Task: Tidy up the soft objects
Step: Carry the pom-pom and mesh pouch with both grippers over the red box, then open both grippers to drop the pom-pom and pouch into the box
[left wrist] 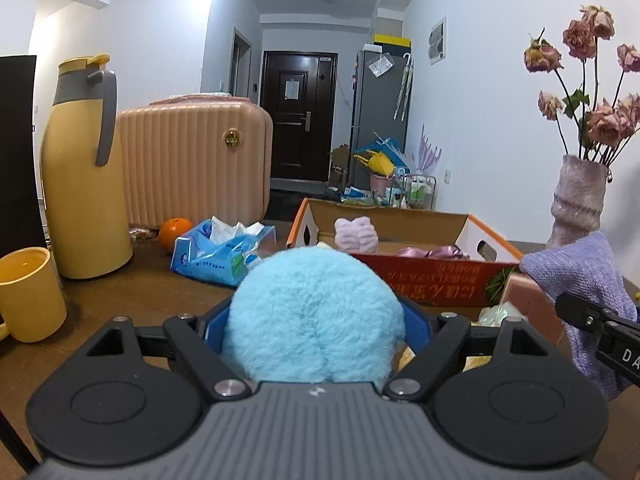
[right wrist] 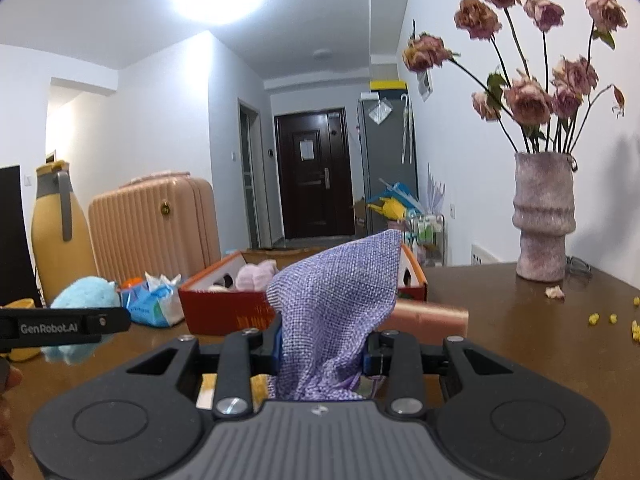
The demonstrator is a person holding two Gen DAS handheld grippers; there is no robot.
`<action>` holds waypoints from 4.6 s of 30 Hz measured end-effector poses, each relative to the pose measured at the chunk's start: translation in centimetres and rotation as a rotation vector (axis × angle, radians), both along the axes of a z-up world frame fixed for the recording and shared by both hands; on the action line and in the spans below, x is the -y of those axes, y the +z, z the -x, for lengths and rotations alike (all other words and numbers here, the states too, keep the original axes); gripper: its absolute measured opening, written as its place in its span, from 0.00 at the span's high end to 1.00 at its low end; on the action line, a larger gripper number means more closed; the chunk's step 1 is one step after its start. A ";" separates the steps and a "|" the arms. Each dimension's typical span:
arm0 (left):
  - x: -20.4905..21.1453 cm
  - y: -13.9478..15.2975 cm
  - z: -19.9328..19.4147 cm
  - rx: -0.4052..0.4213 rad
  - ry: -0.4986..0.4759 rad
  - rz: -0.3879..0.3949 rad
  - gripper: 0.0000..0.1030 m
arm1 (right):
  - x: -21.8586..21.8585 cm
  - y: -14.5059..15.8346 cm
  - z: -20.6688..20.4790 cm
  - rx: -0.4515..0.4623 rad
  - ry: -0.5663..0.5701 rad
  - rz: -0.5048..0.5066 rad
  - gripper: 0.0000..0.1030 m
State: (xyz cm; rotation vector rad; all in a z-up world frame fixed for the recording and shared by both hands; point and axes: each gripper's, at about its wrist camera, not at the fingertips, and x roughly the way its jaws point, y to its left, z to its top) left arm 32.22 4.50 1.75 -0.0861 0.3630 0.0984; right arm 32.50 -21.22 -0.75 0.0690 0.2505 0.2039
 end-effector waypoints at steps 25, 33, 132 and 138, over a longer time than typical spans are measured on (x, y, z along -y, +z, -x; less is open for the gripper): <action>-0.6 2.8 -5.3 0.067 0.049 0.079 0.19 | -1.6 1.8 -5.2 0.062 -0.019 -0.065 0.69; -0.9 3.0 -8.0 0.074 0.066 0.096 0.19 | -2.2 2.0 -7.9 0.066 -0.028 -0.081 0.69; 0.5 -1.9 -26.4 -0.001 0.122 -0.020 0.00 | -5.7 -1.1 -31.0 -0.178 -0.192 0.000 0.11; 0.0 -2.1 -26.7 -0.022 0.136 0.006 0.00 | -5.2 -1.5 -31.1 -0.178 -0.202 -0.010 0.01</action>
